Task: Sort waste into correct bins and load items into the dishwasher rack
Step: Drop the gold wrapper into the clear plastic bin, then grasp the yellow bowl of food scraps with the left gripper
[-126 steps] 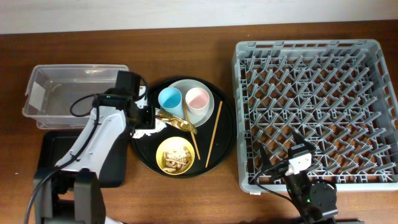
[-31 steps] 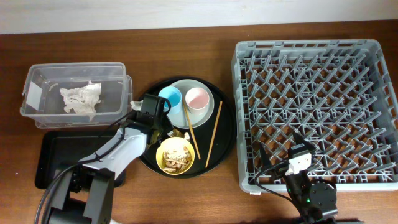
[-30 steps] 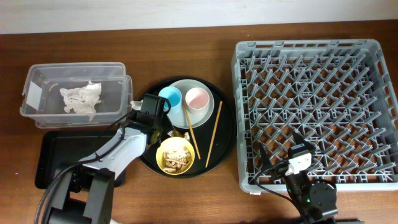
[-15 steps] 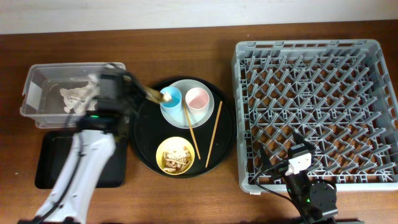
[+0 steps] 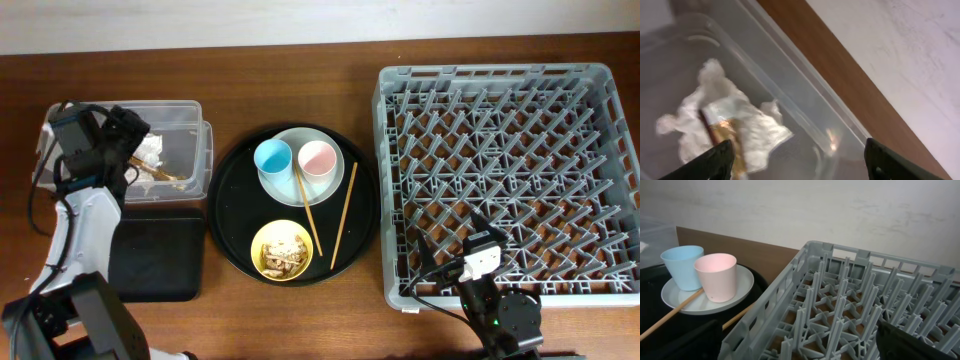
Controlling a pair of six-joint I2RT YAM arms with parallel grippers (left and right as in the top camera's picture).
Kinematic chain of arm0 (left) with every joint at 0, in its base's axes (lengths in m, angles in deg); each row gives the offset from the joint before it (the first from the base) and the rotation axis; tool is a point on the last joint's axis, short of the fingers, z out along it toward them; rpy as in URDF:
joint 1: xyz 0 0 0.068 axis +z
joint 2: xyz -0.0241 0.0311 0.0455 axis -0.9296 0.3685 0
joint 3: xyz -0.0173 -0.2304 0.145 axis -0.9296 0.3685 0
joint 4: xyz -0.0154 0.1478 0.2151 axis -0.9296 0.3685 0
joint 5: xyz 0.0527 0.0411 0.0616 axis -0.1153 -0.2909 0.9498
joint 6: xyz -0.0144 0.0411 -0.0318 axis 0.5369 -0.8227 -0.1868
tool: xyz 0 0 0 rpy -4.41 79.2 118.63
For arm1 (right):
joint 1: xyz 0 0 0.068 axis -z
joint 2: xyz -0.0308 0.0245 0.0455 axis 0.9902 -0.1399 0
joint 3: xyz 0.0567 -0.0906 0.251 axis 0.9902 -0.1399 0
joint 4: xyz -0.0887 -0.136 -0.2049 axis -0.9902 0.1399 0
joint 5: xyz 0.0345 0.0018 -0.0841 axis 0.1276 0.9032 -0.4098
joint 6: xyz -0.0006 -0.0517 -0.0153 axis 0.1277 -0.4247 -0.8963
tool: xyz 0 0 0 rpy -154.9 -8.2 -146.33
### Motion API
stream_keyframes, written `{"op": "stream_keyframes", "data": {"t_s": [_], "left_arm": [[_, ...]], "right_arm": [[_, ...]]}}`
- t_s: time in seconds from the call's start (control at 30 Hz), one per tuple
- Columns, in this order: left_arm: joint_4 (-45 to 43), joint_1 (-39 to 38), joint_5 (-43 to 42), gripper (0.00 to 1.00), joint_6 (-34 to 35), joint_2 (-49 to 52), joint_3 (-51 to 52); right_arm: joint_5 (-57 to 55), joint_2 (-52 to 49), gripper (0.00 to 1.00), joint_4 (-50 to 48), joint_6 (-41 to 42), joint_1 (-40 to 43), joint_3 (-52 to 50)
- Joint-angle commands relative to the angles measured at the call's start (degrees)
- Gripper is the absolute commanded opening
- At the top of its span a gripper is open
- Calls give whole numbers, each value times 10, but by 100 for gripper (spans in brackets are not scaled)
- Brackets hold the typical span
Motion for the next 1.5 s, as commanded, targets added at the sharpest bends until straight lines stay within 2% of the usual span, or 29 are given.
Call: {"op": "stream_keyframes", "data": {"t_s": [0.0,0.03,0.07,0.1,0.13,0.17,0.23,0.27,0.3,0.37,0.4,0.43,0.47,0.53,0.7,0.8,0.93,1.2,1.23,1.37,1.47], "left_arm": [[57,-9,-185,77,-30,-77,-33],[139,-28,-263,73,-30,-120,-33],[238,-58,-297,73,-36,-149,-33],[280,-75,-300,67,-45,-158,-33],[377,-133,-299,43,-90,-167,-33],[440,-197,-282,9,-133,-167,-33],[483,-271,-227,2,-135,-167,-33],[495,-308,-200,2,-134,-167,-33],[498,-383,-144,2,-132,-167,-31],[489,-485,-26,4,-91,-166,-28],[490,-524,20,7,-76,-165,-28],[488,-562,58,15,-72,-160,-27],[484,-601,80,21,-72,-150,-27],[473,-647,85,24,-66,-118,-27],[473,-654,114,24,-66,-20,-27],[473,-654,125,24,-66,5,-27],[476,-654,142,24,-66,13,-18],[390,-654,142,24,-52,13,59],[386,-654,142,17,-52,13,59],[377,-654,159,15,-52,13,59],[367,-654,158,2,-52,13,59]], "right_arm": [[1,3,98,3,1,4,-3],[1,3,98,2,1,4,-3],[1,3,98,3,1,4,-3],[1,3,98,3,1,4,-3],[1,3,98,3,1,4,-3],[1,3,98,2,1,4,-3],[1,3,98,2,1,4,-3],[1,3,98,3,1,4,-3],[1,3,98,2,1,4,-3],[1,3,98,3,1,4,-3],[1,3,98,3,1,4,-3],[1,3,98,3,1,4,-3],[1,3,98,2,1,4,-3],[1,3,99,3,1,4,-3],[1,3,98,3,1,4,-3],[1,3,98,2,1,4,-3],[1,3,98,3,1,4,-3],[1,3,98,3,1,4,-3],[1,3,98,3,1,4,-3],[1,3,98,3,1,4,-3],[1,3,98,3,1,4,-3]]}}
